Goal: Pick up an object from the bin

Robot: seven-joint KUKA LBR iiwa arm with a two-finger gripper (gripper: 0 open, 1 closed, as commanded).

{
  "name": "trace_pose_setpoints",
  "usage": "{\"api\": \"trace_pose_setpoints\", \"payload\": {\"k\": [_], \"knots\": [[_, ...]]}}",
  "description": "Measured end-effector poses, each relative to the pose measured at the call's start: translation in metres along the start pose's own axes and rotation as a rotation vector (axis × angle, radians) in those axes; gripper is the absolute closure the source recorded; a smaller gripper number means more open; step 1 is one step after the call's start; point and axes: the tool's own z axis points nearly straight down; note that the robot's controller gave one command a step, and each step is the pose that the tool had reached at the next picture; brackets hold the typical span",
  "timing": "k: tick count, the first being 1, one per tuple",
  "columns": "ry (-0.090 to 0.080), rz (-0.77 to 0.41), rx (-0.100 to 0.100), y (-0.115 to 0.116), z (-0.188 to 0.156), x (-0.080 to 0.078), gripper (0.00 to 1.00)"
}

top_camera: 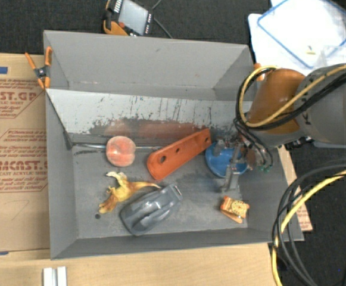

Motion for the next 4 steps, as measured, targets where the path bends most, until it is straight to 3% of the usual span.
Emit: {"api": "trace_pose_setpoints", "payload": {"k": [1,2,4], "knots": [[-0.002,0.190,-0.007,-0.020,-0.029,0.003,0.00],[-0.002,-0.133,-0.001,0.072,0.001,0.000,1.00],[0.000,-0.132,-0.001,0.072,-0.006,0.001,1.00]]}}
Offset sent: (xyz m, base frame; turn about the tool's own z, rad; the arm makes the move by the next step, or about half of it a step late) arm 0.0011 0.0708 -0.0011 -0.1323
